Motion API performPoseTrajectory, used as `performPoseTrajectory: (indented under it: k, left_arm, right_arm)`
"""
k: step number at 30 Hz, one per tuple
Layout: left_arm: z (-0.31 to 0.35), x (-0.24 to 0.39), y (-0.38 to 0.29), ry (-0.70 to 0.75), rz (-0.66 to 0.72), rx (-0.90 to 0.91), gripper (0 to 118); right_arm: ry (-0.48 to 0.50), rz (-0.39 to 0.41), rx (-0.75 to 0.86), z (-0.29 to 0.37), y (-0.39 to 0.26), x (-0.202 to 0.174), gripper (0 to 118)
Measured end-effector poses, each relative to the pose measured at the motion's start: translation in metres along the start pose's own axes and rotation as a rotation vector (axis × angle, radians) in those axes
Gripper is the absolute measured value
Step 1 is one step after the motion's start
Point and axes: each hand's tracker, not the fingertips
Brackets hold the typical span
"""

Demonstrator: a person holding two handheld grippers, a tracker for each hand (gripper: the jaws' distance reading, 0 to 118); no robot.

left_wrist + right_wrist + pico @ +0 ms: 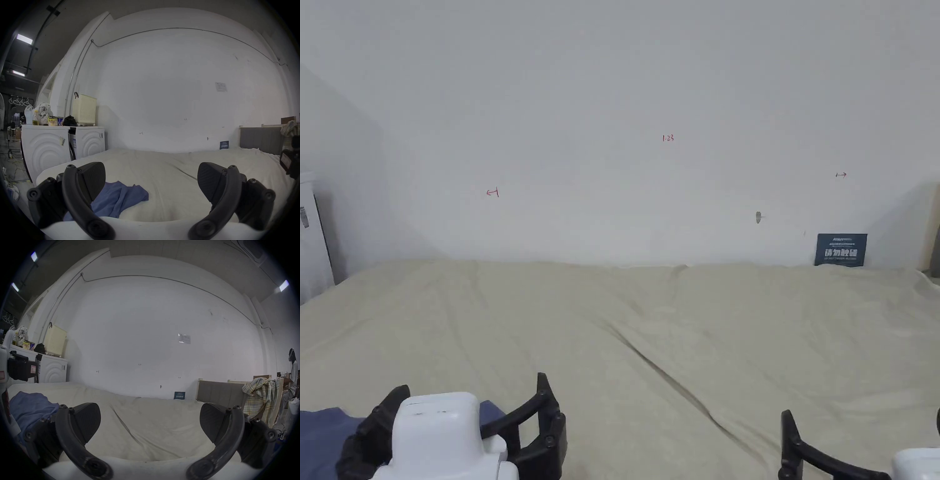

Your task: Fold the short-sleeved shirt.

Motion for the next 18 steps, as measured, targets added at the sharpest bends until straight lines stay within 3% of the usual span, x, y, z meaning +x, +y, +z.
performPoseTrajectory:
  k: [10, 18]
  left_arm:
    - [0.005, 0.006, 0.003, -0.035, -0.024, 0.017, 113]
    - [0.007, 0.012, 0.000, -0.050, -0.110, 0.048, 113]
  right_arm:
    - [-0.021, -0.114, -0.036, -0.003, 0.004, 0.010, 118]
    - [-0.023, -0.059, -0.005, -0.001, 0.005, 0.009, 118]
